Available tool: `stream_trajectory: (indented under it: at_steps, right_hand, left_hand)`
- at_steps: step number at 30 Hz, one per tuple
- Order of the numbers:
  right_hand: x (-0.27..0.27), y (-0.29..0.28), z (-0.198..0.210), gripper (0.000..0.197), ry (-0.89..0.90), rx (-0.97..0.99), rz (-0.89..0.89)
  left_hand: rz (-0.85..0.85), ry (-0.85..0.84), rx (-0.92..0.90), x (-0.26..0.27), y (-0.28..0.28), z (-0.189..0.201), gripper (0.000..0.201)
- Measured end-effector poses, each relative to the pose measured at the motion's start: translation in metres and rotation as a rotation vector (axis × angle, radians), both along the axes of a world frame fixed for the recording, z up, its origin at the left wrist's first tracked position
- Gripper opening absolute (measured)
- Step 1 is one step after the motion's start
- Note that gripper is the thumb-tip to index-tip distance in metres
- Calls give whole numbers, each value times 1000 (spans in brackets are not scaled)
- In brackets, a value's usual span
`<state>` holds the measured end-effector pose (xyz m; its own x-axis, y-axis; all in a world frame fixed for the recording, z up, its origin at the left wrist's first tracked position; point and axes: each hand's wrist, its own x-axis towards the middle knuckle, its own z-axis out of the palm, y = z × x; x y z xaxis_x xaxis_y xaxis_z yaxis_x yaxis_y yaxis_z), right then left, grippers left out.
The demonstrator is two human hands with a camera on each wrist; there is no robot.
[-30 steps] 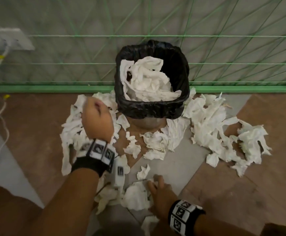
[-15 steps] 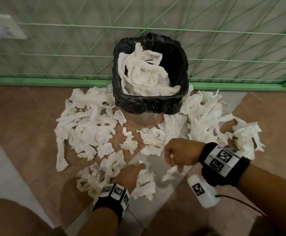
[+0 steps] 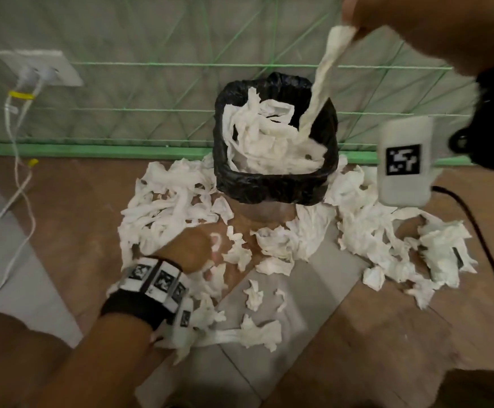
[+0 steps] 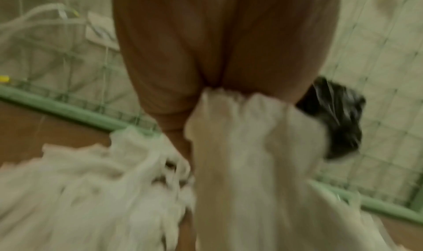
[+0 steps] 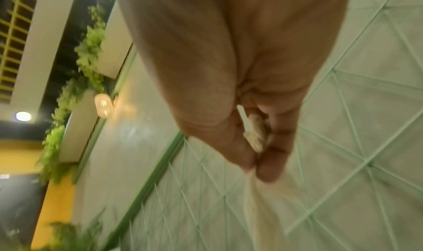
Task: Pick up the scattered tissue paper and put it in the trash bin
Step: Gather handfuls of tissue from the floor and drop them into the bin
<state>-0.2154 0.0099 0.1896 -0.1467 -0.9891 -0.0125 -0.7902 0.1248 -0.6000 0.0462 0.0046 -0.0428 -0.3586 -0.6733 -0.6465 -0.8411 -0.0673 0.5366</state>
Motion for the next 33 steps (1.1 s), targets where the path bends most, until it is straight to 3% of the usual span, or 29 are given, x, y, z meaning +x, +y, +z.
stream_trajectory:
  at_steps: [2,4,6,9,12,15,19,21,24,26,29,31,33]
  right_hand:
    - [8,-14,-9,14,166,-157,-146]
    - [13,-31,-32,15,271,-352,-152]
    - [14,-46,-65,25,282,-258,-51]
    - [9,-53,-114,38,332,90,168]
    - [1,-50,-130,51,233,43,123]
    - [-12,-41,-128,45,49,-212,-138]
    - [-37,-12,-141,38,-252,-562,-578]
    - [-41,9,-161,26,-311,-517,-795]
    - [-34,44,-213,17,-199,-221,-915]
    - [-15,69,-251,16,-89,65,-735]
    - [27,103,-292,20,47,517,-163]
    - [57,128,-309,58,46,713,222]
    - [82,149,-320,103,74,815,453]
  left_hand:
    - [33,56,-35,8,-17,39,26]
    - [41,106,-175,9,-32,77,30]
    - [129,167,-277,1,-43,117,37]
    - [224,332,-519,-15,-66,170,32]
    - [126,455,-712,-32,-79,192,20]
    - [98,475,-742,-57,-78,199,19]
    - [15,659,-721,-93,-86,191,28]
    - [-42,611,-641,-106,-92,163,37]
    - [-314,286,-660,-116,-91,113,36]
    - [-440,74,-683,-118,-88,93,41]
    - [-493,-115,-732,-116,-88,83,49]
    - [-420,-90,-739,-109,-87,83,57]
    - [-249,76,-780,-98,-83,82,51]
